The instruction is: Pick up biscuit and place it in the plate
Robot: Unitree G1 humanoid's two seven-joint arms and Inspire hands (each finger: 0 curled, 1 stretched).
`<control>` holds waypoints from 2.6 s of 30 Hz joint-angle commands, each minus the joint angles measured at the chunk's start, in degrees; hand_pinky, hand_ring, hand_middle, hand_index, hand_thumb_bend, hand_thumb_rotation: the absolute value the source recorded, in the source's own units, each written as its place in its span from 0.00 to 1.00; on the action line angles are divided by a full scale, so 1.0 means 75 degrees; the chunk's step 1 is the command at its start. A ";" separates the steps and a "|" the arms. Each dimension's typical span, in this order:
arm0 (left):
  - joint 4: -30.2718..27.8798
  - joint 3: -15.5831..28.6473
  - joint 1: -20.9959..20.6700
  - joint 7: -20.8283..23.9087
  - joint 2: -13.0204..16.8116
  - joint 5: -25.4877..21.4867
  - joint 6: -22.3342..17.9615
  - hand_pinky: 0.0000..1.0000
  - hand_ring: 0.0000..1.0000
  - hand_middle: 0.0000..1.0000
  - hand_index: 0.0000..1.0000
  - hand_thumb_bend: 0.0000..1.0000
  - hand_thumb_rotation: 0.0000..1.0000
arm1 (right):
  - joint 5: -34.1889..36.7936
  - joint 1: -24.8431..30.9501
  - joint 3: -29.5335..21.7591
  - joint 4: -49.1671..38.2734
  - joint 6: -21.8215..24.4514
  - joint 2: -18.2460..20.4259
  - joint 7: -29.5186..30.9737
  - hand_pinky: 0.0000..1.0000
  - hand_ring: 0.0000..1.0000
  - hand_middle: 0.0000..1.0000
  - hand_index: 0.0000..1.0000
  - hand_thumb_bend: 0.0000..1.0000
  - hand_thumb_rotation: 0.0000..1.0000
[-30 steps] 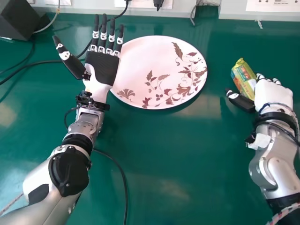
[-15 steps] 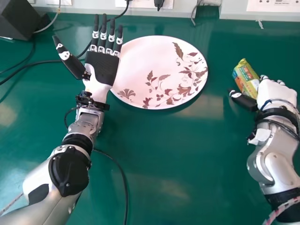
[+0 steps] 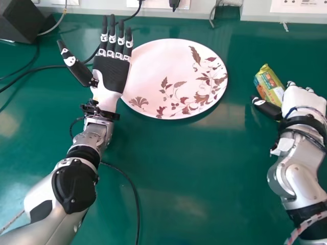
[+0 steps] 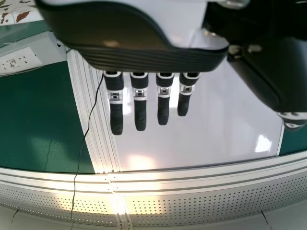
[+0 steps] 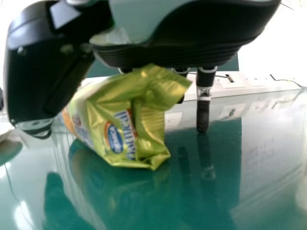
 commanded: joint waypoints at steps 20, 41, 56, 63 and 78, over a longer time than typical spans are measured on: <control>0.0006 0.0241 0.0118 -0.0187 0.0035 -0.0223 0.0282 0.71 0.84 0.90 0.96 1.00 0.15 | -0.0519 0.0232 0.0002 -0.0027 0.0155 0.0051 0.0849 0.59 0.69 0.86 0.94 0.83 0.07; 0.0057 0.0783 0.0030 0.0404 0.0031 -0.0935 0.1166 0.71 0.84 0.91 0.96 1.00 0.16 | -0.0608 0.0307 -0.0130 -0.0272 0.0120 0.0099 0.1050 0.45 0.41 0.53 0.71 0.51 0.00; 0.0024 0.0658 0.0061 0.0464 0.0145 -0.0799 0.1268 0.71 0.84 0.89 0.95 1.00 0.18 | -0.0629 0.0308 -0.0198 -0.0320 0.0126 0.0147 0.1042 0.30 0.36 0.46 0.54 0.49 0.00; 0.0041 0.0690 0.0068 0.0489 0.0155 -0.0844 0.1386 0.73 0.85 0.90 0.96 1.00 0.18 | -0.0603 0.0331 -0.0246 -0.0419 0.0128 0.0181 0.1095 0.28 0.41 0.48 0.50 0.50 0.00; 0.0038 0.0502 0.0077 0.0341 0.0174 -0.0506 0.1024 0.72 0.83 0.89 0.95 1.00 0.18 | -0.0770 0.0361 -0.0324 -0.0621 0.0145 0.0329 0.1003 0.27 0.42 0.48 0.49 0.50 0.00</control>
